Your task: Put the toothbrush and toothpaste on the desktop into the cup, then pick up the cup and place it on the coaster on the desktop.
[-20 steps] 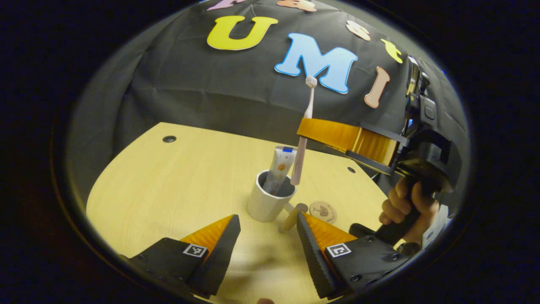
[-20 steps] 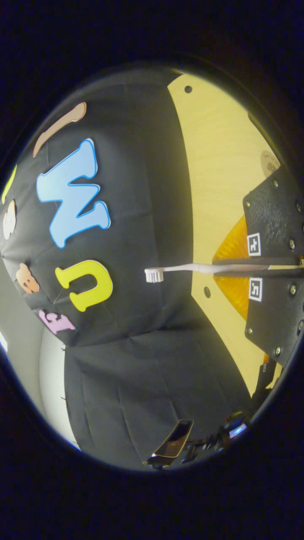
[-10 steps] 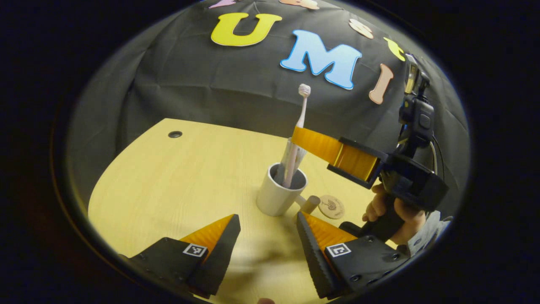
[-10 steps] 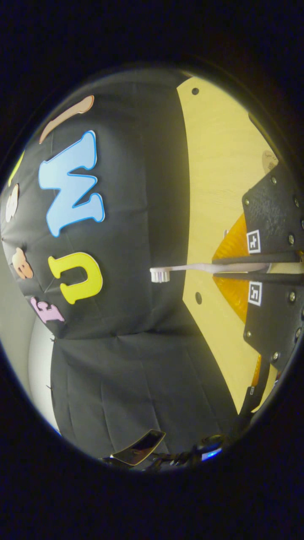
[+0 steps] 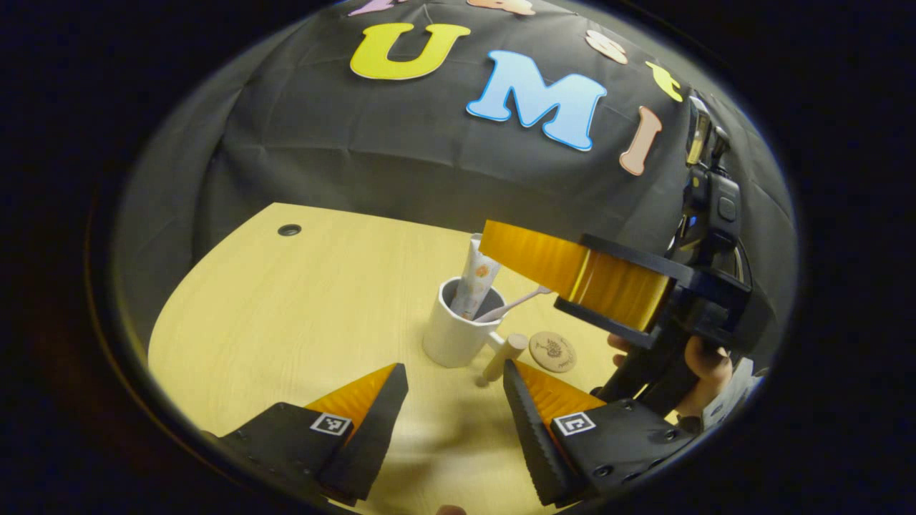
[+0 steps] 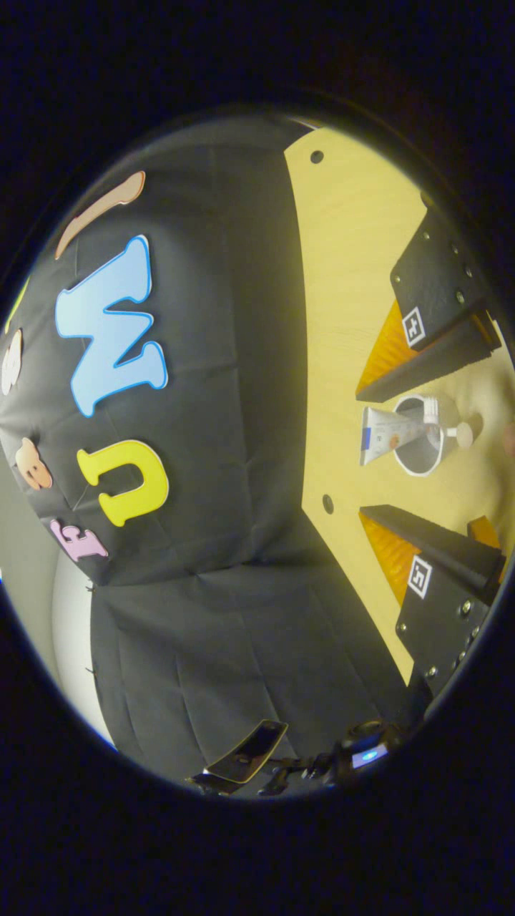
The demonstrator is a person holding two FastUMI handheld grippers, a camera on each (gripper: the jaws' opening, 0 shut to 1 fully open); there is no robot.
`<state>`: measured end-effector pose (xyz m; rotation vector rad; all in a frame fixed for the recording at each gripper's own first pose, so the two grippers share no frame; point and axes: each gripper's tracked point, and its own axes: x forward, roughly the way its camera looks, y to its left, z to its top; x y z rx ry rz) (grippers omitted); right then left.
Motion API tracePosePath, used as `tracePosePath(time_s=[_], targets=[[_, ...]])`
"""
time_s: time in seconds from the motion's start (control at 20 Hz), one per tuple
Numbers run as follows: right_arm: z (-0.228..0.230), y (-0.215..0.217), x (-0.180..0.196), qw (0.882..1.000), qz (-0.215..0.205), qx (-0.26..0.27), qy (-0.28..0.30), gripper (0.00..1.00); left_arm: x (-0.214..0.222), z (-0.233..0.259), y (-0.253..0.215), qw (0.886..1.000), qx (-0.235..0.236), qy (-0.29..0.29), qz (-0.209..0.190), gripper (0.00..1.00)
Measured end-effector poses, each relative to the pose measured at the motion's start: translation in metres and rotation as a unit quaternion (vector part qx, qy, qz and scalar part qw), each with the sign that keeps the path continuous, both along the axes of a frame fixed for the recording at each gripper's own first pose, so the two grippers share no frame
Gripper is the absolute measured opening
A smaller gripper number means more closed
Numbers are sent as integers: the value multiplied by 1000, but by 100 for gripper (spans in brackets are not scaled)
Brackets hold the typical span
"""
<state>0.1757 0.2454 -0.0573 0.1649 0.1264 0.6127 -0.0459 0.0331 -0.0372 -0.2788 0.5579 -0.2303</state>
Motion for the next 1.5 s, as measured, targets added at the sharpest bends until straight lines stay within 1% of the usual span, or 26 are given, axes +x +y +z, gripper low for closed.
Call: tracePosePath(time_s=[0.2, 0.5, 0.65, 0.85, 1.15, 1.3, 1.4, 1.5], targets=[[19, -33, -10, 1000, -18, 14, 0, 90, -2, 0, -18, 1000, 4, 9, -3, 87], [31, -112, -17, 997, -80, 15, 16, 90, 6, -6, -48, 999, 2, 32, -8, 87], [32, -146, -24, 994, -105, 8, 23, 90, 17, -10, -62, 999, 1, 48, -2, 87], [41, -177, -39, 992, -121, 6, 22, 90, 33, -14, -71, 997, -2, 70, 19, 87], [41, -203, -51, 991, -127, -23, 21, 90, 63, -30, -72, 991, 2, 122, 59, 87], [32, -207, -54, 991, -126, -42, 25, 90, 76, -44, -68, 984, 16, 158, 79, 87], [24, -205, -54, 990, -122, -58, 31, 90, 82, -53, -69, 980, 21, 178, 86, 87], [16, -202, -56, 990, -115, -73, 35, 90, 82, -63, -66, 975, 36, 202, 85, 87]])
